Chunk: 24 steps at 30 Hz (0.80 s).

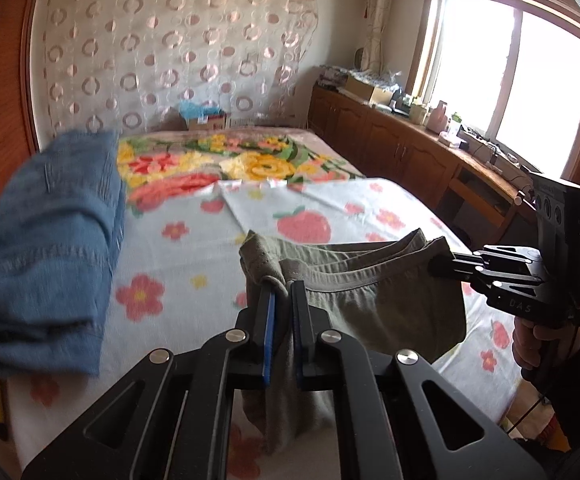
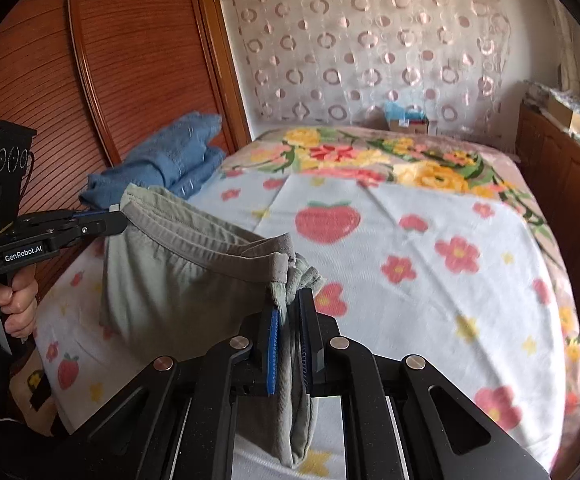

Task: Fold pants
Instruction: 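Grasp the waistband with both tools and lift the folded pants, then carry the lifted grey-green pants with both tools over the blue jeans stack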

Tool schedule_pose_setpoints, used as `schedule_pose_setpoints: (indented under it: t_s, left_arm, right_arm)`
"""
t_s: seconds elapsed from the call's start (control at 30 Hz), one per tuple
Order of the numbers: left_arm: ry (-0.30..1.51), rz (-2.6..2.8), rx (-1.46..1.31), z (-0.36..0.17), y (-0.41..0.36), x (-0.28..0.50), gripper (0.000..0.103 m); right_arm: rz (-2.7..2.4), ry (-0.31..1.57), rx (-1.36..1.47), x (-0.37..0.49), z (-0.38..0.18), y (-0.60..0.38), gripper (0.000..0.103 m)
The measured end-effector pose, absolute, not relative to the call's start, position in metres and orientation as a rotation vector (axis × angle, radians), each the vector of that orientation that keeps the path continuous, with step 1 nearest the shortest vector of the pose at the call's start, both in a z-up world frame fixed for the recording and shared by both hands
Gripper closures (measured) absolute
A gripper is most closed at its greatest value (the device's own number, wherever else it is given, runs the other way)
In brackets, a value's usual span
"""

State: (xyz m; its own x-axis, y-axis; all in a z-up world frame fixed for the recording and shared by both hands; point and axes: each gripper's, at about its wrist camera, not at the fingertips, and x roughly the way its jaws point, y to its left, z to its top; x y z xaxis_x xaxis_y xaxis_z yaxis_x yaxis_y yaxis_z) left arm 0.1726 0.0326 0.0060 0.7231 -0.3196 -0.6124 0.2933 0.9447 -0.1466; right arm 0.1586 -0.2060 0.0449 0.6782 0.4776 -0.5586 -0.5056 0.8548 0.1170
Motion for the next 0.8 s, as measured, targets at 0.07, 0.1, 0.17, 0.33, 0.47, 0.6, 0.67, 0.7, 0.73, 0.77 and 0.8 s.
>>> schedule_pose_setpoints:
  t_s: [0.07, 0.1, 0.17, 0.33, 0.47, 0.6, 0.67, 0.7, 0.73, 0.77, 0.8]
  left_arm:
    - [0.654, -0.336, -0.024, 0.018, 0.029, 0.173, 0.094]
    - [0.643, -0.335, -0.018, 0.023, 0.028, 0.175, 0.094]
    - [0.623, -0.333, -0.007, 0.032, 0.026, 0.177, 0.094]
    - [0.58, -0.325, 0.013, 0.054, 0.025, 0.183, 0.094]
    - [0.55, -0.321, 0.022, 0.066, 0.025, 0.184, 0.094]
    - [0.53, -0.319, 0.026, 0.077, 0.023, 0.186, 0.094]
    - [0.521, -0.319, 0.03, 0.083, 0.023, 0.185, 0.094]
    - [0.515, -0.317, 0.032, 0.085, 0.023, 0.185, 0.094]
    - [0.507, -0.315, 0.033, 0.09, 0.024, 0.184, 0.094]
    - [0.501, -0.312, 0.032, 0.092, 0.025, 0.184, 0.094]
    - [0.494, -0.309, 0.031, 0.095, 0.027, 0.183, 0.094]
  right_arm:
    - [0.55, 0.59, -0.06, 0.159, 0.053, -0.206, 0.094]
    - [0.548, 0.578, -0.069, 0.16, 0.057, -0.205, 0.094]
    - [0.542, 0.554, -0.082, 0.159, 0.066, -0.204, 0.094]
    - [0.531, 0.495, -0.102, 0.153, 0.084, -0.202, 0.094]
    - [0.525, 0.455, -0.122, 0.144, 0.094, -0.199, 0.094]
    - [0.519, 0.428, -0.142, 0.136, 0.099, -0.196, 0.094]
    - [0.516, 0.415, -0.152, 0.132, 0.101, -0.196, 0.094]
    - [0.516, 0.409, -0.155, 0.131, 0.103, -0.195, 0.094]
    - [0.518, 0.402, -0.159, 0.131, 0.106, -0.194, 0.094]
    - [0.52, 0.396, -0.164, 0.13, 0.109, -0.193, 0.094]
    - [0.521, 0.39, -0.168, 0.131, 0.111, -0.192, 0.094]
